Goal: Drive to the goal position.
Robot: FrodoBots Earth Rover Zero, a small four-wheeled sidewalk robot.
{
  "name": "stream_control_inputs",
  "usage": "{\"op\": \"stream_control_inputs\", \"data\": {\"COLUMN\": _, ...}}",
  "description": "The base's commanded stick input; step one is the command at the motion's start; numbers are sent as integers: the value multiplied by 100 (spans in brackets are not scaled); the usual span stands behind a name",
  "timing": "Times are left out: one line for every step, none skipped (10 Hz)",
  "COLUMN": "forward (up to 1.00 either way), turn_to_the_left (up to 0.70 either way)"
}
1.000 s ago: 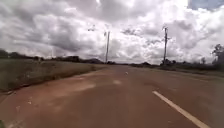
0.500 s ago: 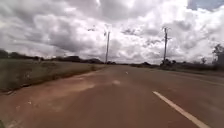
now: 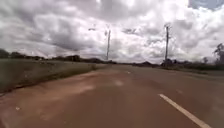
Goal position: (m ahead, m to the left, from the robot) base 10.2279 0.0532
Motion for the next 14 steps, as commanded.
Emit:
{"op": "stream_control_inputs", "data": {"forward": 70, "turn_to_the_left": -8}}
{"op": "stream_control_inputs", "data": {"forward": 70, "turn_to_the_left": -3}}
{"op": "stream_control_inputs", "data": {"forward": 70, "turn_to_the_left": 0}}
{"op": "stream_control_inputs", "data": {"forward": 70, "turn_to_the_left": 0}}
{"op": "stream_control_inputs", "data": {"forward": 70, "turn_to_the_left": 0}}
{"op": "stream_control_inputs", "data": {"forward": 70, "turn_to_the_left": 0}}
{"op": "stream_control_inputs", "data": {"forward": 70, "turn_to_the_left": 0}}
{"op": "stream_control_inputs", "data": {"forward": 70, "turn_to_the_left": -16}}
{"op": "stream_control_inputs", "data": {"forward": 70, "turn_to_the_left": -31}}
{"op": "stream_control_inputs", "data": {"forward": 70, "turn_to_the_left": -34}}
{"op": "stream_control_inputs", "data": {"forward": 70, "turn_to_the_left": -35}}
{"op": "stream_control_inputs", "data": {"forward": 70, "turn_to_the_left": 0}}
{"op": "stream_control_inputs", "data": {"forward": 70, "turn_to_the_left": 0}}
{"op": "stream_control_inputs", "data": {"forward": 70, "turn_to_the_left": 0}}
